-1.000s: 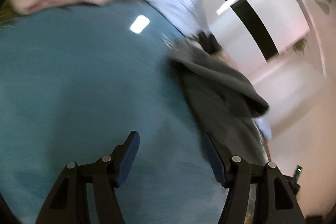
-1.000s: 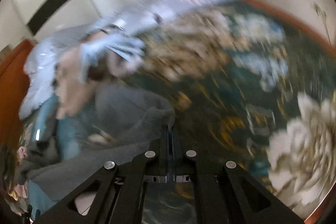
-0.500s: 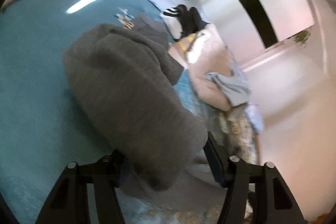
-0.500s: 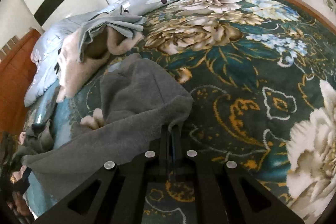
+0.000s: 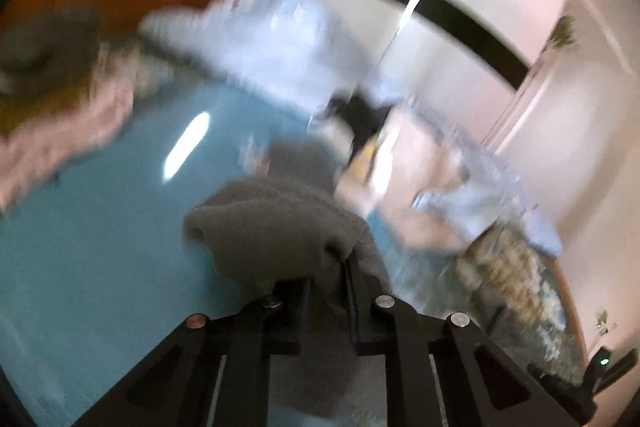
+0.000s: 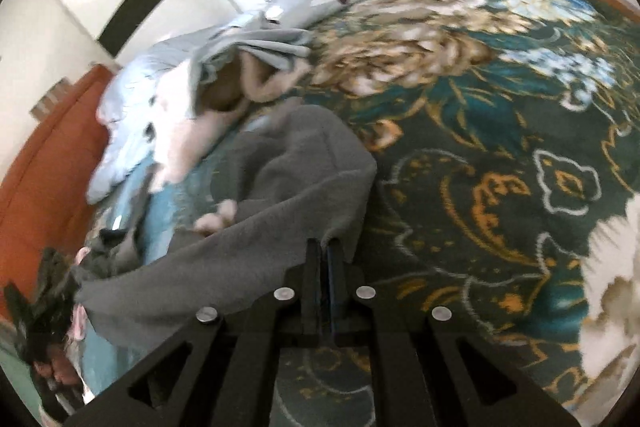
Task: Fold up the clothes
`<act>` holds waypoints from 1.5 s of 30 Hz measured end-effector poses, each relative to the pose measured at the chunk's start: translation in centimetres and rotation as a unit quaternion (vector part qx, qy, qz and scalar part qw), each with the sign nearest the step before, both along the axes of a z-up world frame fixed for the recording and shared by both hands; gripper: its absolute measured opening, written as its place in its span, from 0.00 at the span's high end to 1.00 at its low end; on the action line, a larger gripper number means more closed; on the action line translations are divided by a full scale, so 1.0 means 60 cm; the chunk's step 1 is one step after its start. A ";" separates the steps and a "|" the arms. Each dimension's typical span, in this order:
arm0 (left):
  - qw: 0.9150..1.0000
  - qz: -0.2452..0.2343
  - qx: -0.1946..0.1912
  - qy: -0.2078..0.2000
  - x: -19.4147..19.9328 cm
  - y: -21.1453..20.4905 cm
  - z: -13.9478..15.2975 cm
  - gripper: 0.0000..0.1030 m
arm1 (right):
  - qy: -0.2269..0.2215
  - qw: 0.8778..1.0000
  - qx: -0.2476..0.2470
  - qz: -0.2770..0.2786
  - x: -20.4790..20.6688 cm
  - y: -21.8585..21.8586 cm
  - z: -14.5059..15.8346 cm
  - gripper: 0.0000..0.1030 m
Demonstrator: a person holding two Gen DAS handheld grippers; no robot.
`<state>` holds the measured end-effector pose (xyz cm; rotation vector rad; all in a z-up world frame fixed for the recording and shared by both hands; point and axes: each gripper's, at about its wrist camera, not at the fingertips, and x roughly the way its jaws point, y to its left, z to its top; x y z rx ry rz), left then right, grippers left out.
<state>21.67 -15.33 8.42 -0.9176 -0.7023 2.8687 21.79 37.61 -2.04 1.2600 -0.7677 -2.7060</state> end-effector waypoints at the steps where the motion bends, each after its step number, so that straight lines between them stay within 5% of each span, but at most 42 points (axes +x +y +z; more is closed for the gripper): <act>1: 1.000 0.001 -0.006 0.031 0.011 -0.006 0.029 0.85 | 0.005 1.000 0.000 0.002 0.001 -0.001 0.003 0.97; 4: 0.995 0.012 -0.050 0.083 0.048 -0.022 0.062 0.85 | 0.016 1.000 -0.021 0.011 0.001 0.000 0.005 0.97; 6: 0.997 0.019 -0.051 0.050 0.059 -0.044 0.023 0.85 | 0.017 0.999 -0.034 0.015 -0.002 0.000 0.000 0.92; 10: 0.997 0.059 0.004 -0.046 0.081 -0.099 -0.092 0.85 | 0.015 0.998 -0.064 0.023 -0.014 -0.006 -0.014 0.59; 13: 0.994 0.078 0.052 -0.059 0.118 -0.136 -0.137 0.85 | 0.017 0.995 -0.091 0.028 -0.038 -0.014 -0.020 0.58; 22: 0.995 0.062 0.043 -0.063 0.168 -0.139 -0.146 0.82 | -0.021 0.985 -0.169 -0.041 -0.137 -0.001 -0.059 0.58; 23: 0.995 0.060 0.045 -0.062 0.170 -0.138 -0.145 0.82 | -0.027 0.983 -0.175 -0.042 -0.144 -0.005 -0.063 0.61; 25: 0.995 0.056 0.050 -0.061 0.171 -0.136 -0.144 0.81 | -0.036 0.983 -0.173 -0.042 -0.150 -0.012 -0.065 0.91; 27: 0.995 0.053 0.052 -0.059 0.172 -0.137 -0.140 0.74 | -0.042 0.986 -0.154 -0.044 -0.150 -0.021 -0.059 0.92; 32: 0.995 0.057 0.065 -0.052 0.185 -0.151 -0.137 0.54 | 0.005 0.991 -0.115 -0.066 -0.114 0.000 -0.004 0.94; 39: 0.992 0.057 0.095 -0.063 0.187 -0.164 -0.155 0.51 | 0.093 0.977 -0.038 -0.187 0.010 0.106 0.082 0.95; 45: 0.989 0.043 0.112 -0.087 0.158 -0.150 -0.171 0.51 | 0.022 0.970 -0.042 -0.237 0.058 0.173 0.025 0.95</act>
